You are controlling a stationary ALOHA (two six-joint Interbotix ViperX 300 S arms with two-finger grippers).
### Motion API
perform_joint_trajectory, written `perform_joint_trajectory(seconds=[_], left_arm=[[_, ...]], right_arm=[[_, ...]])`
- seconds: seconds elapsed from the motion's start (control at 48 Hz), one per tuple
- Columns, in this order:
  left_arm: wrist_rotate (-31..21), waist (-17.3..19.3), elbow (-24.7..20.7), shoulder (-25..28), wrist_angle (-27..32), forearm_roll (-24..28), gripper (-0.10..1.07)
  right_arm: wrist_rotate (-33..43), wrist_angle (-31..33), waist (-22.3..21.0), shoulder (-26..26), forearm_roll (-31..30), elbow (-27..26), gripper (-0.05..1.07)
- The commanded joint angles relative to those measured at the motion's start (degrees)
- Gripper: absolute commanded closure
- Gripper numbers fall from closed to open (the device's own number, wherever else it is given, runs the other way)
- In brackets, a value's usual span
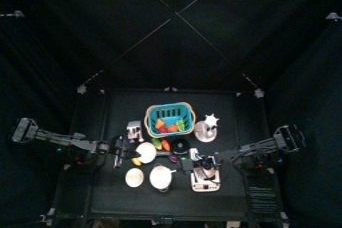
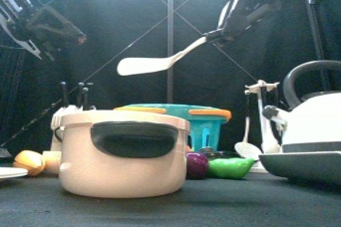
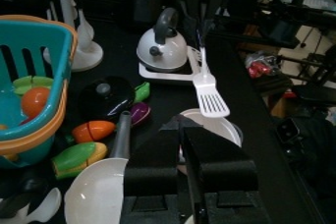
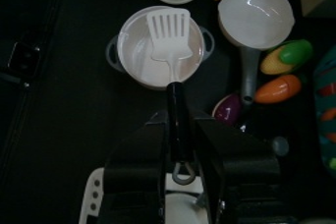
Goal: Hand over spatula to other arm
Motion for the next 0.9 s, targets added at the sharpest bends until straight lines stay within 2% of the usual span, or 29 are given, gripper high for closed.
perform_joint_trajectory(seconds=[0.0,0.312,0.542,0.604,0.875], left_arm=[[0.09,0.26,-1.14,0.26,-0.79,0.09,0.6],[0.18,1.41,-5.27,6.06,-1.85,0.44,0.6],[0.09,3.34,-10.72,15.03,-5.98,0.53,0.56],[0.18,3.69,-12.3,17.4,-6.86,0.62,0.52],[0.18,4.75,-17.84,26.54,-8.17,3.25,0.15]], right_arm=[[0.09,0.97,-0.7,-4.66,-0.44,0.7,0.49],[0.0,2.72,-4.57,-12.48,-3.08,6.59,0.49],[-0.26,2.46,-5.1,-13.27,-8.96,7.82,0.49],[-0.26,2.46,-4.83,-13.27,-11.34,7.38,0.49],[-0.09,2.72,-2.99,-12.3,-22.24,7.56,0.49]])
